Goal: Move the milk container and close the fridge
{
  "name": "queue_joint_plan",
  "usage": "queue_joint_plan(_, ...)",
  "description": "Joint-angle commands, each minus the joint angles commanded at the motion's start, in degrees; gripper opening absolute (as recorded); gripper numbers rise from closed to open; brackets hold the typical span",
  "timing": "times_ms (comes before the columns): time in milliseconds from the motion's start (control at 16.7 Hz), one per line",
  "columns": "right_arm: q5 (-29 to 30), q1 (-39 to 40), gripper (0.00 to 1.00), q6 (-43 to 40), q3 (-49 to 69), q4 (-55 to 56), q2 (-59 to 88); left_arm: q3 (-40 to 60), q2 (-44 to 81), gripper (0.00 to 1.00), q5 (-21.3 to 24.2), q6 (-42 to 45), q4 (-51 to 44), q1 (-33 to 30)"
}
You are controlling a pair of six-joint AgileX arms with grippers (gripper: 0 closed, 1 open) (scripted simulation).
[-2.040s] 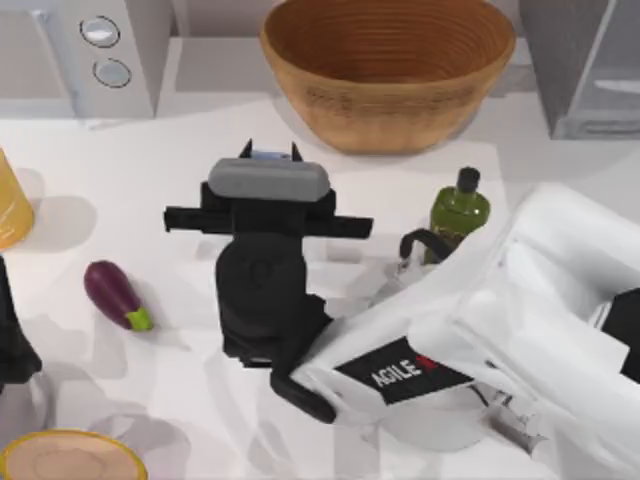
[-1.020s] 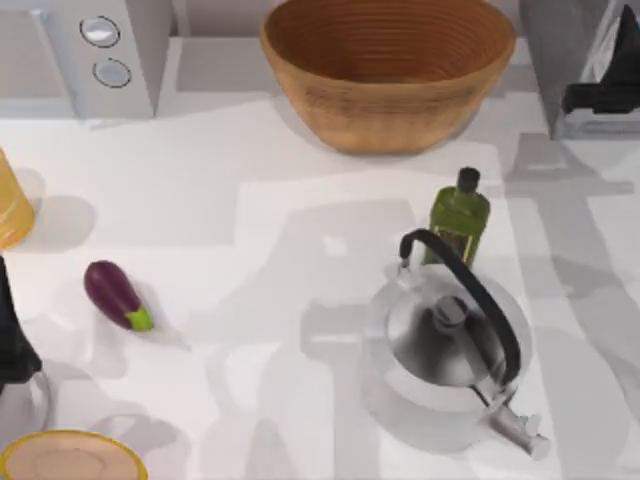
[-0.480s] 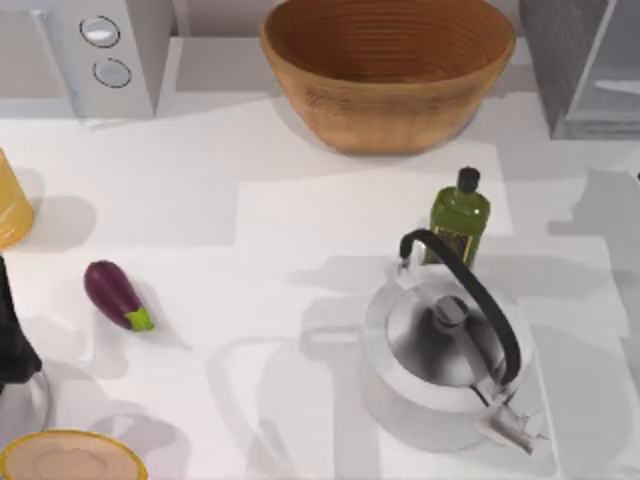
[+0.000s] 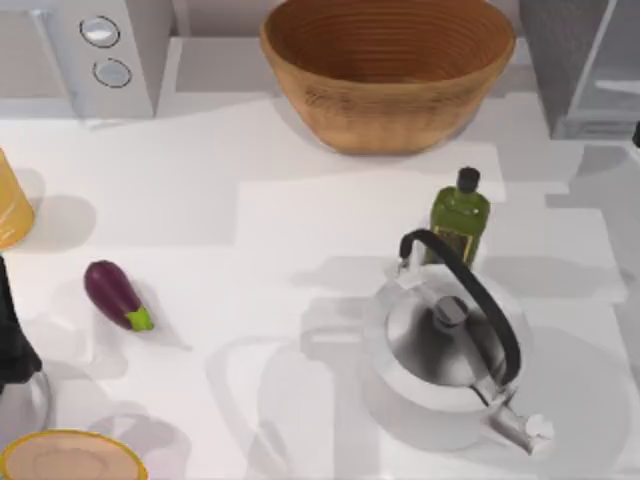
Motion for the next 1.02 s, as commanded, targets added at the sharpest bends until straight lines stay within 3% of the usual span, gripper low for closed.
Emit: queue_joint_plan(1020, -9.87, -10.35, 0.00, -0.39, 39.32, -4.55, 36.09, 0.00, 0.00, 1.00, 0.00, 0.00, 0.00, 0.00)
